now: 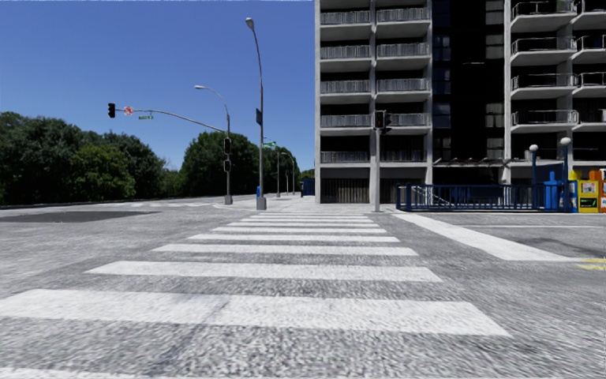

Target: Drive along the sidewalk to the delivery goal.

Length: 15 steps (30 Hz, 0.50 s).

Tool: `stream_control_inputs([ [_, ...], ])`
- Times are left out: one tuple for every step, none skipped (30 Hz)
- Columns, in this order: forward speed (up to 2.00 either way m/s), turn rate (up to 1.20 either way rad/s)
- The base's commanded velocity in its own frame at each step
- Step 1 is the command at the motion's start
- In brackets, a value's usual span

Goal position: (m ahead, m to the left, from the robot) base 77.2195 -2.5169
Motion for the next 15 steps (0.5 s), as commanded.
stream_control_inputs([
  [2.00,0.00],
  [2.00,0.00],
  [2.00,0.00],
  [2.00,0.00],
  [2.00,0.00],
  [2.00,0.00],
  [2.00,0.00],
  [2.00,0.00],
  [2.00,0.00],
  [2.00,0.00],
  [2.00,0.00],
  [2.00,0.00],
  [2.00,0.00],
  [2.00,0.00],
  [2.00,0.00],
])
